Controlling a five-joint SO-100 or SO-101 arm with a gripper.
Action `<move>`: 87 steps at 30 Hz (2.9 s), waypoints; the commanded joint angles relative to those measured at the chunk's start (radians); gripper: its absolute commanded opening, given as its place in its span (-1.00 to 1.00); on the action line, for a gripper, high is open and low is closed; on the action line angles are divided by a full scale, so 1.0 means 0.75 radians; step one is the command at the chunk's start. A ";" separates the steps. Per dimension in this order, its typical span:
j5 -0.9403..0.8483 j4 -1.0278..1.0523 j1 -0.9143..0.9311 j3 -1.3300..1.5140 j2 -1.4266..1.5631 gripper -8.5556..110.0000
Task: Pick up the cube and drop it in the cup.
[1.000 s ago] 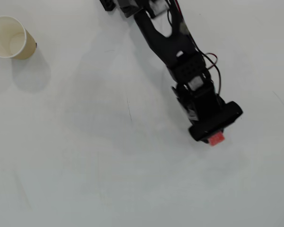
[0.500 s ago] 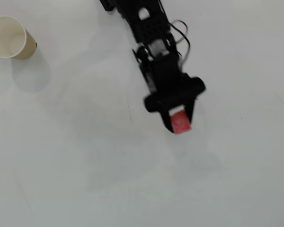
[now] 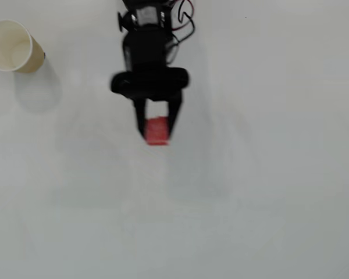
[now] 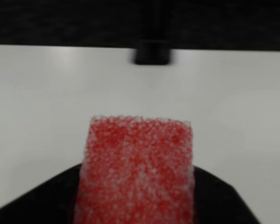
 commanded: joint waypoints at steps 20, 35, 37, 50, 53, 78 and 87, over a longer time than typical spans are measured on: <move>-0.006 0.125 0.843 0.229 0.501 -0.86; -0.010 0.172 1.098 0.229 0.616 -0.86; -0.010 0.178 1.149 0.221 0.636 -0.86; -0.010 0.182 1.395 0.076 0.601 -0.86; -0.010 0.182 1.421 0.020 0.532 -0.86; -0.008 0.133 1.503 -0.350 0.063 -0.86; -0.002 0.200 1.528 -0.346 -0.045 -0.86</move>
